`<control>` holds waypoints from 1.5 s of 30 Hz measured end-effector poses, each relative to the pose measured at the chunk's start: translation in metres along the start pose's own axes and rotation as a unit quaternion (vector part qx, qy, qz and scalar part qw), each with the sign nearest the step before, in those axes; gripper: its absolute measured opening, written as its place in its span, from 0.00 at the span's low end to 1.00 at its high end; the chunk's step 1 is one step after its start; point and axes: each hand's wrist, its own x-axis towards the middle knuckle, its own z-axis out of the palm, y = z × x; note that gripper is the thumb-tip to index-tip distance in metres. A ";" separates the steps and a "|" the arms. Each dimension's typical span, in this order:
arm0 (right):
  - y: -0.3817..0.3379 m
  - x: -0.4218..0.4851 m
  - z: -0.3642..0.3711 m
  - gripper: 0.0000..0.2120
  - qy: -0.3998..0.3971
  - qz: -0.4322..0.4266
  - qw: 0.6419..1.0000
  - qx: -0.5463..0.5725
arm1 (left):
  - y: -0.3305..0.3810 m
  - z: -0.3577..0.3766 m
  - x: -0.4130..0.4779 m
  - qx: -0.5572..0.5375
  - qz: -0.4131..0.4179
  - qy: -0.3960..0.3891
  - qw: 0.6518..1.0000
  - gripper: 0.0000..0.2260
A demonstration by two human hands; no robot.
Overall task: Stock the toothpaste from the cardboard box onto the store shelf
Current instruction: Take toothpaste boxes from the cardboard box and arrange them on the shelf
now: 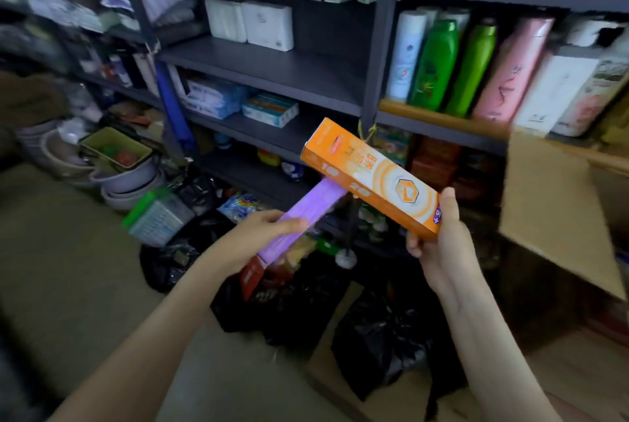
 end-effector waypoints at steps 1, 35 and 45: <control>0.009 0.003 0.020 0.26 -0.010 -0.001 1.000 0.002 | -0.004 -0.017 0.002 -0.059 -0.019 -0.008 0.998 0.20; 0.182 0.224 0.510 0.10 -0.213 -0.037 0.976 0.017 | -0.106 -0.470 0.233 -0.275 -0.068 -0.040 0.958 0.18; 0.206 0.245 0.599 0.20 -0.310 -0.152 0.920 -0.187 | -0.114 -0.569 0.332 -0.255 -0.055 -0.134 0.956 0.33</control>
